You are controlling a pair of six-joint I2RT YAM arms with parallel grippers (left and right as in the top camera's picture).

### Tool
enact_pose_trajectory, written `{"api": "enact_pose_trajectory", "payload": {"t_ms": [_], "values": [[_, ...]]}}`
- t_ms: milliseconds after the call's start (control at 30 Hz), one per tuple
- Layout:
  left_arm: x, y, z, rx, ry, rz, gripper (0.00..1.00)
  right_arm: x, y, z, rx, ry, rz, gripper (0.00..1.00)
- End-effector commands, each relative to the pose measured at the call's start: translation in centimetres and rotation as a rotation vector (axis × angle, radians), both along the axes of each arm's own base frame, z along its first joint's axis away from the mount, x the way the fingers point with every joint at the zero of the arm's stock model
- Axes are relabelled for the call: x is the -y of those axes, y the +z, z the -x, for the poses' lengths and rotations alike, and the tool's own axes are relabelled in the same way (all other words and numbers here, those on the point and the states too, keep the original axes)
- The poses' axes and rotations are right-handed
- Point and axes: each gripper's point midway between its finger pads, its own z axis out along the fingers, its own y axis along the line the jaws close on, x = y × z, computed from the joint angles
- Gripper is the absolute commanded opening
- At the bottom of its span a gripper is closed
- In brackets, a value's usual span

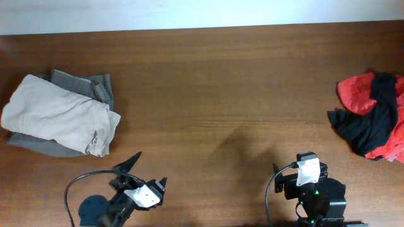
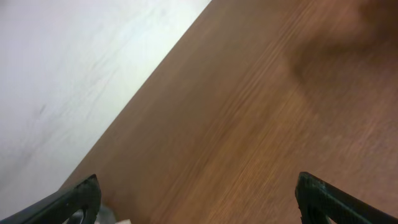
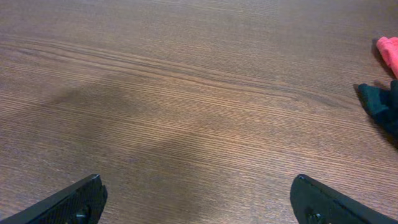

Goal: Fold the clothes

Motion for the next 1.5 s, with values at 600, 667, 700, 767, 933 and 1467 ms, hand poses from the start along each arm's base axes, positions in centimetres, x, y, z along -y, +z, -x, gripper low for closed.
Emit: {"api": "enact_pose_trajectory", "payload": {"t_ms": [600, 667, 700, 767, 933, 1467], "values": [[-2.7, -2.2, -3.4, 0.087, 0.186, -0.047, 1.00, 0.1, 0.0, -0.1, 0.007, -0.003, -0.003, 0.99], [-2.7, -2.2, -3.4, 0.087, 0.186, -0.047, 1.00, 0.1, 0.0, -0.1, 0.007, -0.003, -0.003, 0.99], [-2.7, -2.2, -3.4, 0.087, 0.186, -0.047, 1.00, 0.1, 0.0, -0.1, 0.007, -0.003, -0.003, 0.99], [-2.7, -2.2, -3.4, 0.087, 0.186, -0.047, 1.00, 0.1, 0.0, -0.1, 0.007, -0.003, -0.003, 0.99], [-2.7, -2.2, -3.4, 0.087, 0.186, -0.047, 0.99, 0.1, 0.0, -0.1, 0.007, -0.003, -0.003, 0.99], [-2.7, -2.2, -3.4, 0.087, 0.186, -0.047, 1.00, 0.1, 0.0, -0.1, 0.007, -0.003, -0.003, 0.99]]}}
